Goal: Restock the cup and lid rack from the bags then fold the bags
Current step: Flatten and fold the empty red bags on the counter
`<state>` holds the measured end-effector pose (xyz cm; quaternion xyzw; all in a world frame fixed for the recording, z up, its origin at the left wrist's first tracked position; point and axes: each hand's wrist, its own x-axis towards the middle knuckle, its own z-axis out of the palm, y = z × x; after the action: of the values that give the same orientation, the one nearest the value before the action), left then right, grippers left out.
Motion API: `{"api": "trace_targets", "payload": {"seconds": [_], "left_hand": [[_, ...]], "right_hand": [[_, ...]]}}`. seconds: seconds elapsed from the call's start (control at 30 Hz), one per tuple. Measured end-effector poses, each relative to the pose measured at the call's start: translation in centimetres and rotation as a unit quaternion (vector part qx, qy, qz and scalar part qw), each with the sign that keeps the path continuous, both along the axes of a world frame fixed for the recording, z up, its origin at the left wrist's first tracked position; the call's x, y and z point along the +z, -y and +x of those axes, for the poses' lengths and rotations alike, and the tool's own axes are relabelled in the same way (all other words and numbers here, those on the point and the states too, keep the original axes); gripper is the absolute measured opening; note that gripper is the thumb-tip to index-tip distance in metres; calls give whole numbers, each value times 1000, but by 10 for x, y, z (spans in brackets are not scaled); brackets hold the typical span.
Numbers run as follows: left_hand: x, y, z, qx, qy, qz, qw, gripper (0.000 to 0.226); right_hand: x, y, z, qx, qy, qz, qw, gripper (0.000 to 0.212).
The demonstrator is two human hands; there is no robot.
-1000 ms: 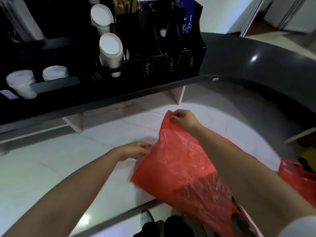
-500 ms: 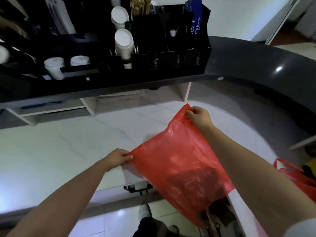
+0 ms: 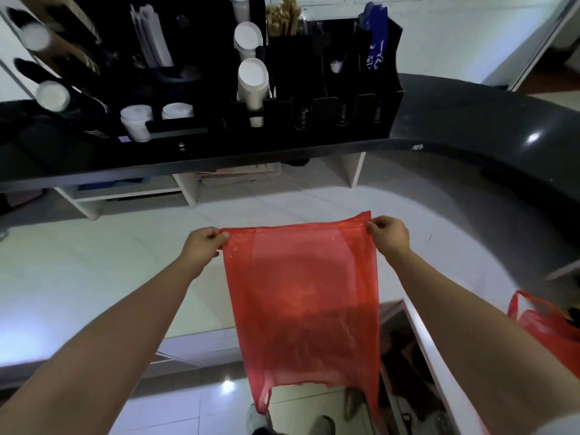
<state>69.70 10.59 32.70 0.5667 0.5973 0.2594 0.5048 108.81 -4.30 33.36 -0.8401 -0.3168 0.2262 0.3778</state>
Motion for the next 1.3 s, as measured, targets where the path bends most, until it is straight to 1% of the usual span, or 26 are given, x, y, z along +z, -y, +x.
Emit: {"api": "trace_targets", "payload": {"seconds": [0.13,0.27,0.33,0.43,0.57,0.77,0.93,1.0,1.07,1.1,1.13,1.17,1.23,1.27,1.3], "left_hand": [[12,-27,6,-28,-15,14,999,11],[22,-53,10,-51,-92,73,992,10],[30,-67,13,-57,-127,91,986,13],[40,-90,20,-50,-164,119,978,27],[38,-114,31,-21,-171,96,980,27],[-4,-139,48,-13,-210,102,972,37],[-59,-152,60,-3,-260,74,963,31],[-78,-157,68,-1,-281,54,958,26],[-91,-159,78,7,-284,46,958,21],[-95,-157,82,11,-295,51,954,30],[-99,-152,85,8,-315,72,946,42],[-102,-142,88,-9,-338,119,933,49],[-109,-119,100,-99,-365,241,894,49],[-112,-110,107,-145,-368,278,875,48],[-116,-106,114,-180,-372,289,863,49]], "right_hand": [[7,-8,-4,-23,18,-8,1000,17],[22,-23,-10,-68,-10,-1,998,17],[31,-33,-15,-78,-23,11,997,18],[37,-53,-20,-93,-49,41,994,19],[29,-80,-22,-95,-49,37,994,21],[-13,-130,-4,-58,-34,-19,998,20],[-74,-161,12,-19,-29,-74,997,20],[-94,-167,14,-15,-26,-97,995,22],[-106,-170,13,-11,-35,-98,994,32],[-110,-170,10,-13,-37,-84,996,36],[-112,-169,5,-13,-26,-59,998,37],[-114,-167,0,-3,-1,-23,1000,36],[-118,-162,-15,62,78,44,994,36],[-119,-161,-23,111,122,59,985,37],[-120,-164,-32,163,164,63,971,38]]}}
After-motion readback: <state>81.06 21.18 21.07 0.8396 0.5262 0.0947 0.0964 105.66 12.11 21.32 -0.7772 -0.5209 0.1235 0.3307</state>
